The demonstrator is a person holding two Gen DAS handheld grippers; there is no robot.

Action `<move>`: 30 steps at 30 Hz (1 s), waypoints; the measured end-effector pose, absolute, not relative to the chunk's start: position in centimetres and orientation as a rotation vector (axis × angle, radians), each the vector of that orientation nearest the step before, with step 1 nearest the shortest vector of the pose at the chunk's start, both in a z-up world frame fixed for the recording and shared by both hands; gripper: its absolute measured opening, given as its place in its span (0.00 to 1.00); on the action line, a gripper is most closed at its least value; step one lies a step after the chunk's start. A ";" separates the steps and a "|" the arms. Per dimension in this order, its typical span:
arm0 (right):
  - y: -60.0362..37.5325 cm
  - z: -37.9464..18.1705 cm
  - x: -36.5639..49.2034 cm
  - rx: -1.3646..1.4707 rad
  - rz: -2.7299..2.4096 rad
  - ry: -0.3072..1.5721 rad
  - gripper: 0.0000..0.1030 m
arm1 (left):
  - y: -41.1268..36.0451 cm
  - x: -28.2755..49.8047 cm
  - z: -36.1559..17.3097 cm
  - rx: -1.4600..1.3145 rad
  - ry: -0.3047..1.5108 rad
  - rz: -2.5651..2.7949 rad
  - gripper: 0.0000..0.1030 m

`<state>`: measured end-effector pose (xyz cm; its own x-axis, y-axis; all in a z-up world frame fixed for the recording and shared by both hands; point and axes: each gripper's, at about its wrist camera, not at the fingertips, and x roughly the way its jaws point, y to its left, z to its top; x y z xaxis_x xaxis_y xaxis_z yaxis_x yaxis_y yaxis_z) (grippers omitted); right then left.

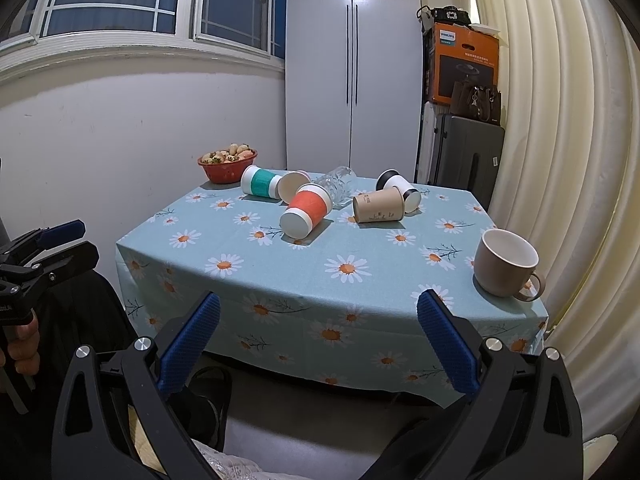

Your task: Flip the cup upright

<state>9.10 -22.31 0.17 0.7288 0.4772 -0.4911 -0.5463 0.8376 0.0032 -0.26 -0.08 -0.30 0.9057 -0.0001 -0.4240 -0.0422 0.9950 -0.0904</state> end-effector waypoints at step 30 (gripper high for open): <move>-22.1 0.1 9.3 -0.164 0.568 0.515 0.95 | -0.2 0.1 -0.5 -0.096 0.451 0.017 0.94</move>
